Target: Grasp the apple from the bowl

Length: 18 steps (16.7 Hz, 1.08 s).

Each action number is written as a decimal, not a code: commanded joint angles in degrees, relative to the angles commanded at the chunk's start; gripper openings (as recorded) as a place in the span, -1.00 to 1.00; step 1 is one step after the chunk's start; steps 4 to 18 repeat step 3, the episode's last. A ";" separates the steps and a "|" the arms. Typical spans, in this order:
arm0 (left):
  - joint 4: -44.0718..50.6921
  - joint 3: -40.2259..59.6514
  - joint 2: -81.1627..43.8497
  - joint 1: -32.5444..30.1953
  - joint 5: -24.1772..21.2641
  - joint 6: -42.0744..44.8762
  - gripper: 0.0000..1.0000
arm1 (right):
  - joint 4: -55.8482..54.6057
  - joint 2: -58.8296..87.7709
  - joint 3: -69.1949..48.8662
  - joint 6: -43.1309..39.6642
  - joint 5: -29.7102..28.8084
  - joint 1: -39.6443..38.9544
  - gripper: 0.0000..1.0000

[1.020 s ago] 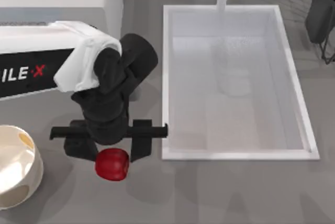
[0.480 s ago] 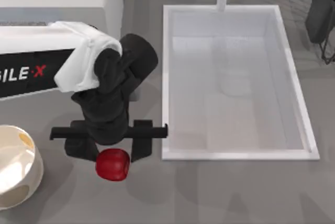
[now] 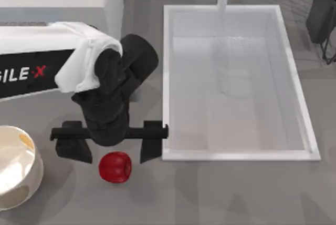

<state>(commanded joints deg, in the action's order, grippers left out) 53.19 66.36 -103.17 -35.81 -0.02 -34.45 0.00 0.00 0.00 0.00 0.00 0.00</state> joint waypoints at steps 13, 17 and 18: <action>0.00 0.00 0.00 0.00 0.00 0.00 1.00 | 0.00 0.00 0.00 0.00 0.00 0.00 1.00; 0.00 0.00 0.00 0.00 0.00 0.00 1.00 | 0.00 0.00 0.00 0.00 0.00 0.00 1.00; 0.00 0.00 0.00 0.00 0.00 0.00 1.00 | 0.00 0.00 0.00 0.00 0.00 0.00 1.00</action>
